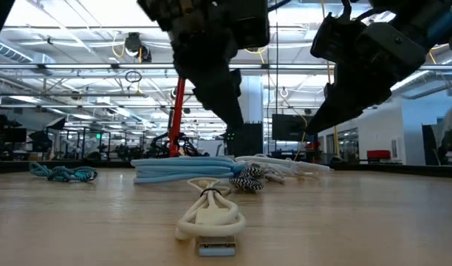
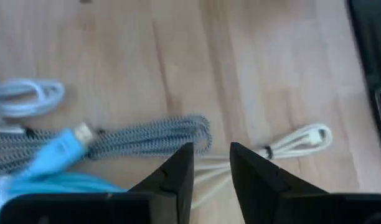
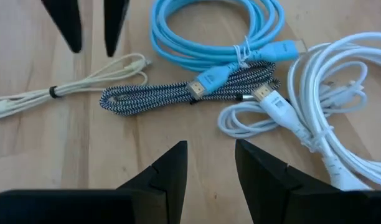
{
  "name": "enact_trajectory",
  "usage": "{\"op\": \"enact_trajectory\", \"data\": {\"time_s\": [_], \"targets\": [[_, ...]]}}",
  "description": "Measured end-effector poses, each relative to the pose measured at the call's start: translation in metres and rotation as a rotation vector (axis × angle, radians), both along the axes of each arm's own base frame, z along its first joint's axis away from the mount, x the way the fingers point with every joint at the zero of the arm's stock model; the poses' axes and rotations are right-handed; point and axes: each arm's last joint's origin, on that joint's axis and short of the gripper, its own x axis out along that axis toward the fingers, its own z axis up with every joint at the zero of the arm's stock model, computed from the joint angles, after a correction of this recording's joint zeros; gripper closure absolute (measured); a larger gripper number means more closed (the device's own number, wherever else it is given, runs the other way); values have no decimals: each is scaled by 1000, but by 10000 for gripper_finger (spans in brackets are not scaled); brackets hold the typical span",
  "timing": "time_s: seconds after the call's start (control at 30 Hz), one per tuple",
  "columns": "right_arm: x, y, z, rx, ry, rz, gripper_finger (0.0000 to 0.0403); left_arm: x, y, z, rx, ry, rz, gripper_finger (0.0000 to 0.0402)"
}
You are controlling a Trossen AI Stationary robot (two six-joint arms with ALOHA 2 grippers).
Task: Pick & Place USB Port
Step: Put the white black charger cable into the transparent bin
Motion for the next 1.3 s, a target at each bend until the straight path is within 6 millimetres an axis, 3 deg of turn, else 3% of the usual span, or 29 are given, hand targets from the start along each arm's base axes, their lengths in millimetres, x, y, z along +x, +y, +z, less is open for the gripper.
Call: {"op": "enact_trajectory", "data": {"time_s": [0.2,0.43,0.67,0.93,1.03,1.3], "targets": [[-18,-15,-10,-96,180,-185,275,3,8,-2,3,63,144,311],[-43,-38,7,-246,212,-421,275,5,17,-3,-53,131,487,304],[-57,-43,21,-274,180,-468,275,12,21,0,-186,116,728,287],[-63,-45,11,-261,171,-471,275,10,18,-1,-256,192,842,286],[-64,-46,9,-259,172,-471,275,11,13,-9,-278,229,854,286],[-59,-43,10,-223,136,-440,275,29,11,-56,-393,344,819,286]]}}
